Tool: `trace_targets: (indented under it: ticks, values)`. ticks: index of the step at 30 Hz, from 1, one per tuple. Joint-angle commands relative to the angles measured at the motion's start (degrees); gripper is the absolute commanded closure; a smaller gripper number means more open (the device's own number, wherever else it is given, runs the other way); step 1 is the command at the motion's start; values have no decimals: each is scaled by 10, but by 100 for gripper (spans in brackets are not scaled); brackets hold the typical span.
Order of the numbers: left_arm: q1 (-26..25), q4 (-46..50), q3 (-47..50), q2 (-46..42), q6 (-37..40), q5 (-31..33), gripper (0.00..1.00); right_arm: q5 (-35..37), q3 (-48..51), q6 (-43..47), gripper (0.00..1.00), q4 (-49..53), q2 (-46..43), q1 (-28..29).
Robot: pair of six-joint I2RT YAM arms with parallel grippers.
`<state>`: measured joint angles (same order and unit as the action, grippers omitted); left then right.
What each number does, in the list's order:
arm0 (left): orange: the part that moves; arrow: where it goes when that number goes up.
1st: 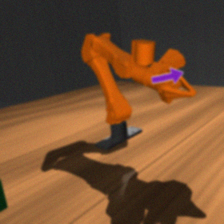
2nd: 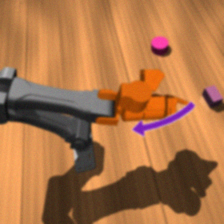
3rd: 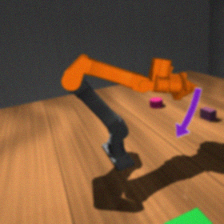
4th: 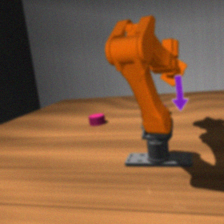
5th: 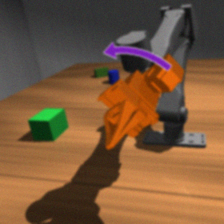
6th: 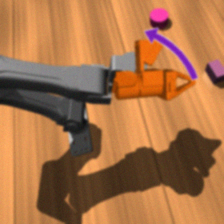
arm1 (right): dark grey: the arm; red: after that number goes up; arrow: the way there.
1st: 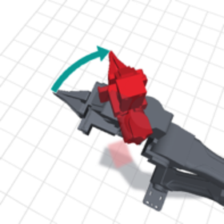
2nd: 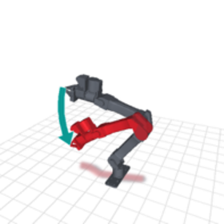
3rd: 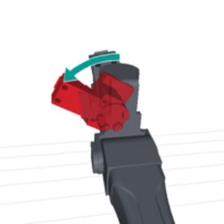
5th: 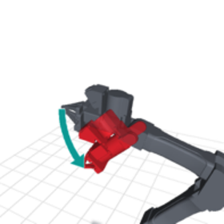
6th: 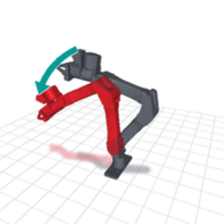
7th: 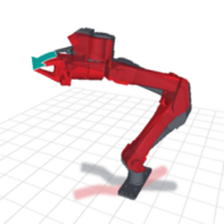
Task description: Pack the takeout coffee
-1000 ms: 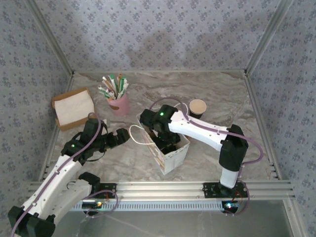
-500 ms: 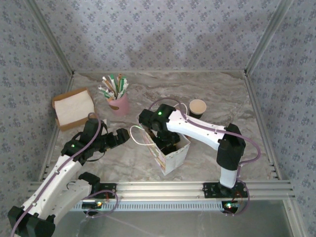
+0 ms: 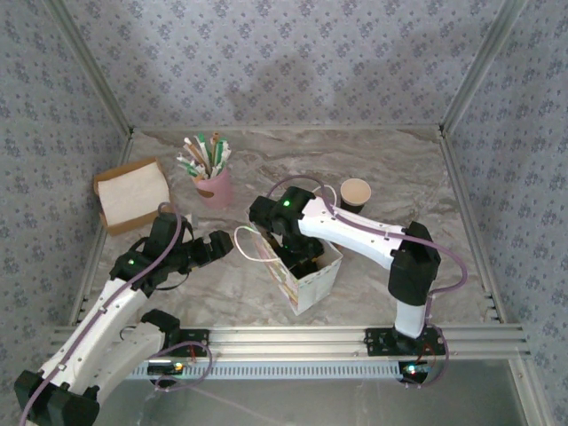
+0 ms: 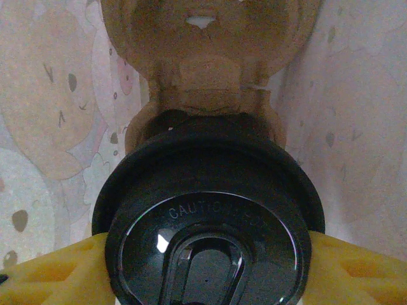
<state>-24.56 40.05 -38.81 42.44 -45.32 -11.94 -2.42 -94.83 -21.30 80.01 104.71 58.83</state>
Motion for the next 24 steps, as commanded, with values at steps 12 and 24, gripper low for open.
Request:
trace_targets:
  ticks: [12,24]
  values:
    - [-5,-8,-6,-2,3,6,1,-9,-8,11,34,30,18,-2]
    - [-5,-9,-6,-1,3,5,1,-12,-8,12,34,28,16,-2]
